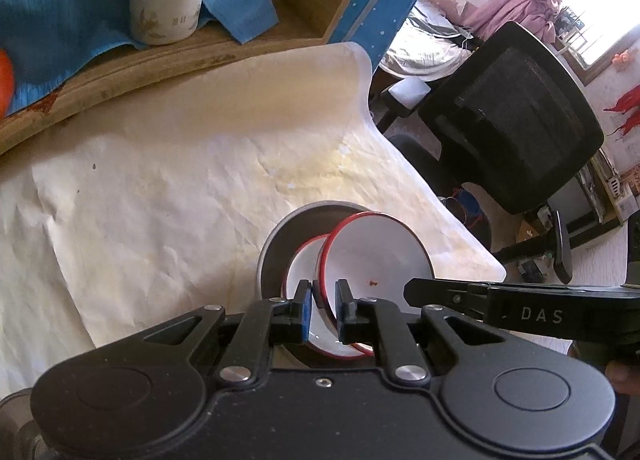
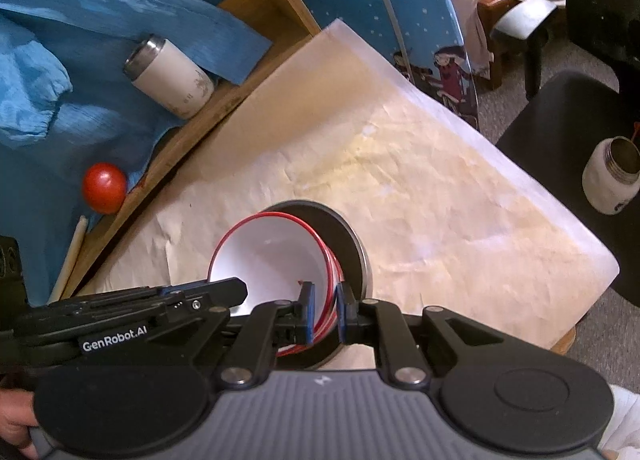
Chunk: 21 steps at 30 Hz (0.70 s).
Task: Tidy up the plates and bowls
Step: 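Lower the white bowl into the white bowl inside the steel bowl with both grippers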
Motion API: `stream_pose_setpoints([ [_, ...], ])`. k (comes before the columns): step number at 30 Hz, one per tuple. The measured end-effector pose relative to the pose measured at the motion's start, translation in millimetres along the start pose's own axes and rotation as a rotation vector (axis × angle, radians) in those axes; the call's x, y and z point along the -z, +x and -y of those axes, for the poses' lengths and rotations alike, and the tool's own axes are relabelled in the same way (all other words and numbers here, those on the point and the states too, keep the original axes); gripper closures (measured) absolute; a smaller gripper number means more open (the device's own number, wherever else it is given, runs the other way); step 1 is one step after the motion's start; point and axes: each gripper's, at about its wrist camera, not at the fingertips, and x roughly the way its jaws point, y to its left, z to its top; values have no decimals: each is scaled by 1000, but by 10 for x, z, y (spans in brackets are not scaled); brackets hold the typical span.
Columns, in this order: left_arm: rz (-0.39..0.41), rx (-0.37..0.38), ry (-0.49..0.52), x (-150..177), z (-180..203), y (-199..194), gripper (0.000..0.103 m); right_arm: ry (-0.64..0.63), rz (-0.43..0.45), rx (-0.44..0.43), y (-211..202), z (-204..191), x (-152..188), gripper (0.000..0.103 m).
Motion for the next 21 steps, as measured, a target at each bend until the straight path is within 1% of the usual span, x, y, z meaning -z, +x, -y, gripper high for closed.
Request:
stream_pose_setpoints([
  [6,-18,-14,-13,17,-12,34,90,1,-23,0,49,0,-4,90],
  [21,-17,-18,-31,11,-32,45,88,5,-45,-7,105,4,-42,88],
])
